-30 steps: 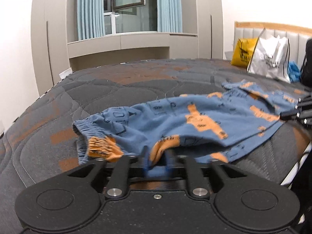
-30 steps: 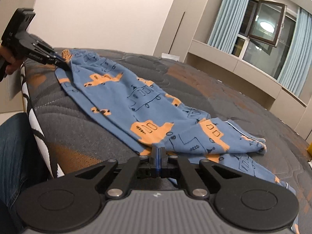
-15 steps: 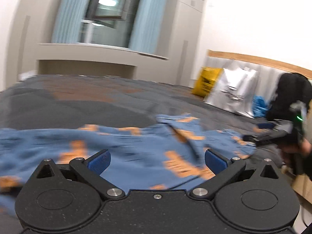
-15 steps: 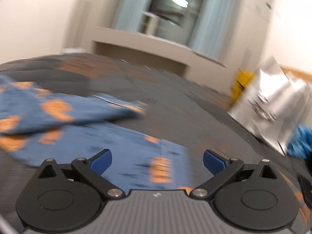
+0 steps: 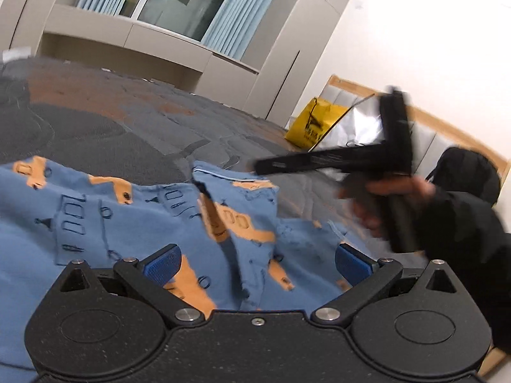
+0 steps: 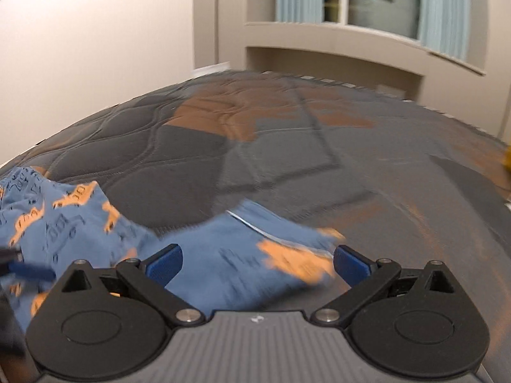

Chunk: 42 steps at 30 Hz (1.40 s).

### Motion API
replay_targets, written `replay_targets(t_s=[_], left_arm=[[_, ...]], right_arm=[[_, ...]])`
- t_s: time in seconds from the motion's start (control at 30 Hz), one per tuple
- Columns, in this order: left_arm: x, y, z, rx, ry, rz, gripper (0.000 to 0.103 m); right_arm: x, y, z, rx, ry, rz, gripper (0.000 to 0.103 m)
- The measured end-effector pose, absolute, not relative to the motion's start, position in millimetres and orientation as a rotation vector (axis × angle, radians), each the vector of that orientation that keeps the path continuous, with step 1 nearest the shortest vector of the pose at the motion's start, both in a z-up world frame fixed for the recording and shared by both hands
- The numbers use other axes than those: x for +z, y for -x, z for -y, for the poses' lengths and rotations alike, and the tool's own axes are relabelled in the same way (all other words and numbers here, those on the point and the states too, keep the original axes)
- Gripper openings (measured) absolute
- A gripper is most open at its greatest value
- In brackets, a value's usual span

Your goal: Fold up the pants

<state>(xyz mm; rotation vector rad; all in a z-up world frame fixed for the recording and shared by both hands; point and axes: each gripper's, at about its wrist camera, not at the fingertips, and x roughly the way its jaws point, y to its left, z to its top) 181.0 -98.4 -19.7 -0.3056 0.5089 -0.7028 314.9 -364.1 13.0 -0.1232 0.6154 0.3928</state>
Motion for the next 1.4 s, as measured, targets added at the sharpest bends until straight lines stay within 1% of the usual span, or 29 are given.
replay_targets(t_s=[0.03,0.07,0.1,0.13,0.17,0.2,0.23,0.27,0.33,0.4,0.43,0.47,0.53,0.63,0.77,0.87,0.97,1.03,1.2,1.3,1.33,1.37,1.4], left_arm=[[-19.1,-185.0,96.6,-0.711,0.333,-0.513,0.092],[-20.0,-188.7,96.1,-0.716,0.357,-0.524,0.08],[-21.6,-193.4,96.3,-0.718,0.379,-0.543,0.074],[-23.7,-198.0,95.9,-0.709,0.4,-0.567,0.059],[-25.9,-202.2,95.5,-0.702,0.418,-0.592,0.04],[-27.5,-205.6,95.4,-0.699,0.431,-0.614,0.032],[-29.0,-208.0,95.2,-0.7,0.44,-0.631,0.022],[-29.6,-209.3,95.7,-0.704,0.443,-0.639,0.021],[-29.6,-209.5,98.9,-0.721,0.441,-0.644,0.021],[-28.1,-210.0,103.1,-0.728,0.427,-0.649,0.017],[-27.2,-211.3,106.3,-0.722,0.412,-0.659,0.008],[-26.3,-212.6,109.4,-0.706,0.393,-0.667,0.0],[-23.3,-212.0,112.6,-0.69,0.365,-0.652,0.0],[-11.9,-205.5,114.7,-0.714,0.319,-0.605,0.0],[8.7,-189.3,124.5,-0.755,0.185,-0.535,0.0],[16.8,-171.2,135.0,-0.768,0.038,-0.498,0.0],[11.6,-160.6,145.7,-0.792,-0.074,-0.511,0.0],[1.7,-154.5,155.0,-0.793,-0.161,-0.528,0.0],[-26.5,-146.6,167.3,-0.765,-0.276,-0.591,0.0],[-24.9,-146.8,165.2,-0.765,-0.269,-0.584,0.004],[-24.1,-146.3,164.1,-0.769,-0.261,-0.586,0.006],[-23.8,-145.8,163.8,-0.771,-0.252,-0.588,0.012],[-23.9,-146.1,163.0,-0.773,-0.243,-0.592,0.013]], right_arm=[[11.7,-328.6,354.5,0.411,0.112,-0.63,0.103],[9.5,-341.8,345.0,0.42,0.096,-0.646,0.103],[6.7,-353.3,337.4,0.423,0.088,-0.663,0.103],[3.4,-365.9,328.9,0.425,0.094,-0.687,0.102],[-1.1,-377.1,317.3,0.412,0.122,-0.712,0.096],[-3.8,-383.9,311.0,0.387,0.153,-0.725,0.09],[-5.7,-390.5,303.6,0.367,0.182,-0.738,0.075],[-9.6,-393.6,298.7,0.353,0.205,-0.756,0.064],[-18.4,-400.1,290.2,0.324,0.239,-0.797,0.056],[-20.6,-396.8,287.6,0.308,0.259,-0.78,0.033],[-19.6,-395.4,287.4,0.302,0.263,-0.775,0.007],[-18.0,-392.7,290.7,0.296,0.252,-0.769,0.005],[-13.3,-384.8,297.5,0.3,0.23,-0.747,0.003],[5.4,-359.4,317.1,0.274,0.207,-0.655,0.003],[39.4,-293.5,366.1,0.229,0.106,-0.493,0.003],[48.9,-227.5,410.1,0.177,0.01,-0.404,0.003],[37.5,-174.6,442.7,0.133,-0.07,-0.392,0.003],[17.3,-146.8,456.2,0.104,-0.104,-0.419,0.003],[-42.3,-126.8,472.6,0.092,-0.192,-0.532,0.003],[-57.2,-117.1,482.7,0.117,-0.241,-0.526,0.012],[-55.4,-113.8,486.5,0.129,-0.252,-0.518,0.02],[-52.8,-109.5,490.6,0.142,-0.262,-0.503,0.033],[-49.4,-103.6,491.1,0.142,-0.267,-0.484,0.045]])
